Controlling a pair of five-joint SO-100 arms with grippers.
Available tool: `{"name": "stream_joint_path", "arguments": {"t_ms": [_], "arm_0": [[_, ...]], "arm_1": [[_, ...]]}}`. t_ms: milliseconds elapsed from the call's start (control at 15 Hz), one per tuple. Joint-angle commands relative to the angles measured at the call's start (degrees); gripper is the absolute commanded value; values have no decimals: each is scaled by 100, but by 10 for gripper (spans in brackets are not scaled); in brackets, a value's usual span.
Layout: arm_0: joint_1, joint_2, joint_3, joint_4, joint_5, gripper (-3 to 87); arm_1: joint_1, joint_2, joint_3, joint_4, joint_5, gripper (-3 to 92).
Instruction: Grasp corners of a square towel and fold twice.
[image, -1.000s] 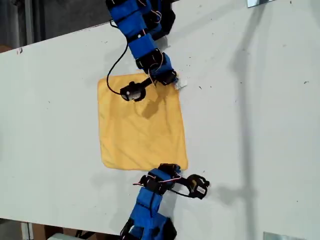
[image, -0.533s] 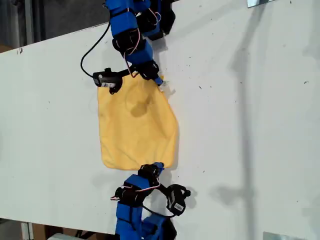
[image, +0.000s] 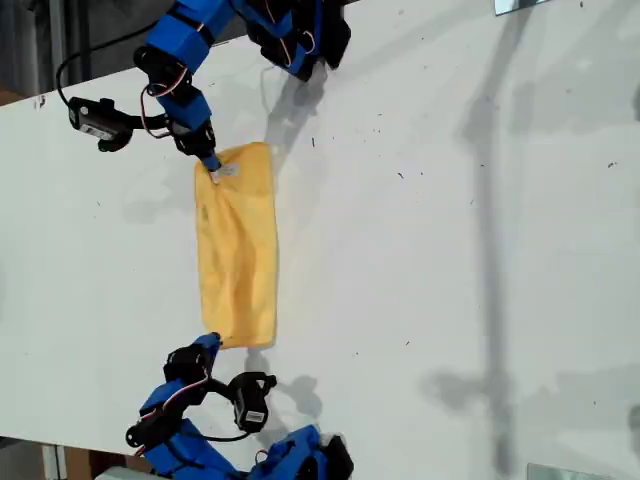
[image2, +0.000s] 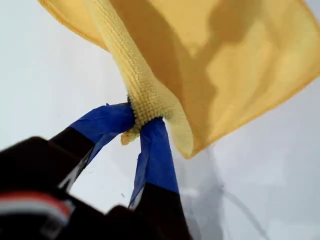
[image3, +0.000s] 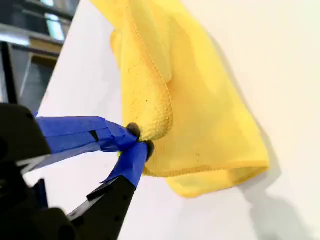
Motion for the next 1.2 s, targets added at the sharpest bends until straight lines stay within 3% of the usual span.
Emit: {"name": "stream_joint_path", "arguments": {"t_ms": [0,133,400,600,933,1067,1133], "arm_0": [[-1283,-765,-1002,-97,589,-4],[-1925,-2021,-2250,-316,1099,-4],[-3023,-3973,-3208,-1441,1687,-4],[-3331,-4667,-3305,-1687,1749,-3],[-2610,-3797,-2549,-1063,1652,-3],[-2206,-3252,-1573,-1213,1547,-3],[-1969,-2751,-791,-1582,1468,-3]], "arm_1": [[888,-571,-905,-281,-352,-1],[1600,-1292,-1415,-712,-589,-1],[2716,-3252,-1503,-2364,-826,-1],[2804,-4808,-2329,-2355,-844,-1],[2197,-3261,-1037,-2250,-835,-1],[1811,-2399,-79,-2276,-686,-1],[1661,-2030,448,-2338,-571,-1]]}}
